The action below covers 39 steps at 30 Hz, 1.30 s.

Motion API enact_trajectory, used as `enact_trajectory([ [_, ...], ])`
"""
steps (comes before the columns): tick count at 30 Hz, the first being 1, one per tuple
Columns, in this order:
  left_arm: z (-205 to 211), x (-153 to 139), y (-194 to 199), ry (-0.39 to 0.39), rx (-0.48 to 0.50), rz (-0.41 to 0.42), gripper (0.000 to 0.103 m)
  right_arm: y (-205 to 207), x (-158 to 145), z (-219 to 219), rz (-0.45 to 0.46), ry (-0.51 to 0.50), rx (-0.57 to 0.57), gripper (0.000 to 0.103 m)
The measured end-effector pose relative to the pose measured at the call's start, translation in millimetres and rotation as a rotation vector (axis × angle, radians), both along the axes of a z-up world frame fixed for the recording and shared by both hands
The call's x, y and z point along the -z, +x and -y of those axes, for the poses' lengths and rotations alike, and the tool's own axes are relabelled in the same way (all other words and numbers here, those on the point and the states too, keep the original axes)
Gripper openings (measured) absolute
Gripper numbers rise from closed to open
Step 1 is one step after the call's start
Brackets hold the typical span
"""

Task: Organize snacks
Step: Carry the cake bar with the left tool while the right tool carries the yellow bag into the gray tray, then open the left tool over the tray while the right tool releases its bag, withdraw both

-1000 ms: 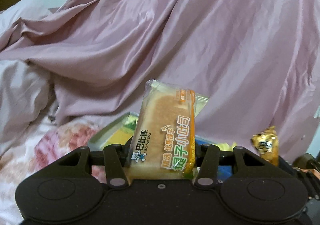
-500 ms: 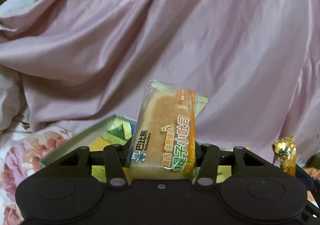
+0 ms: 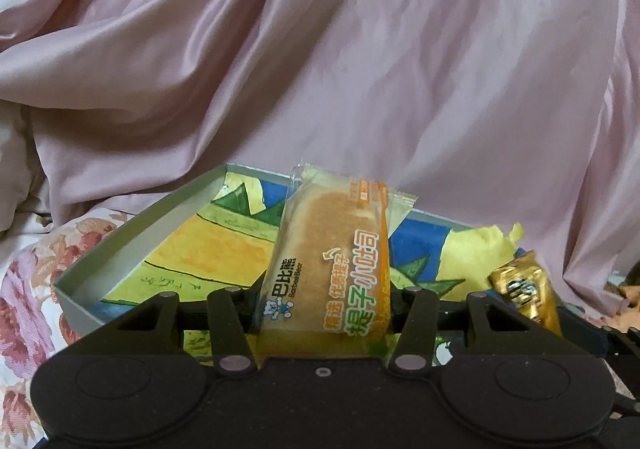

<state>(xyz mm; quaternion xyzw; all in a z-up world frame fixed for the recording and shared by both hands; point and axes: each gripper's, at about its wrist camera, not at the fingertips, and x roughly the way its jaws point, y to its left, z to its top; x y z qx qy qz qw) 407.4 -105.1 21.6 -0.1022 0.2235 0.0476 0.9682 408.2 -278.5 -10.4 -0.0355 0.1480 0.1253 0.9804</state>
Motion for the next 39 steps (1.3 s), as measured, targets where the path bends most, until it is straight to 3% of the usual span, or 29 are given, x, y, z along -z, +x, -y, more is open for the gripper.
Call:
enact_trajectory([
  [14, -8, 17, 2, -0.018, 0.047, -0.097, 0.052, 1, 7, -1, -0.173, 0.042, -0.043, 0.050],
  [23, -8, 15, 0, -0.027, 0.057, -0.112, 0.052, -7, -2, 3, -0.216, 0.042, -0.059, 0.050],
  [30, -10, 14, 3, -0.020, 0.054, -0.115, 0.054, -1, -2, 5, -0.195, 0.049, -0.056, 0.056],
  [32, -10, 15, 5, -0.021, 0.054, -0.111, 0.058, -2, 0, 3, -0.178, 0.042, -0.054, 0.060],
  [34, -9, 13, 1, -0.032, 0.060, -0.092, 0.066, -5, 1, 3, -0.156, 0.040, -0.047, 0.071],
  [39, -7, 3, -12, -0.052, 0.056, -0.023, 0.091, -22, -2, 8, -0.073, 0.058, -0.012, 0.087],
])
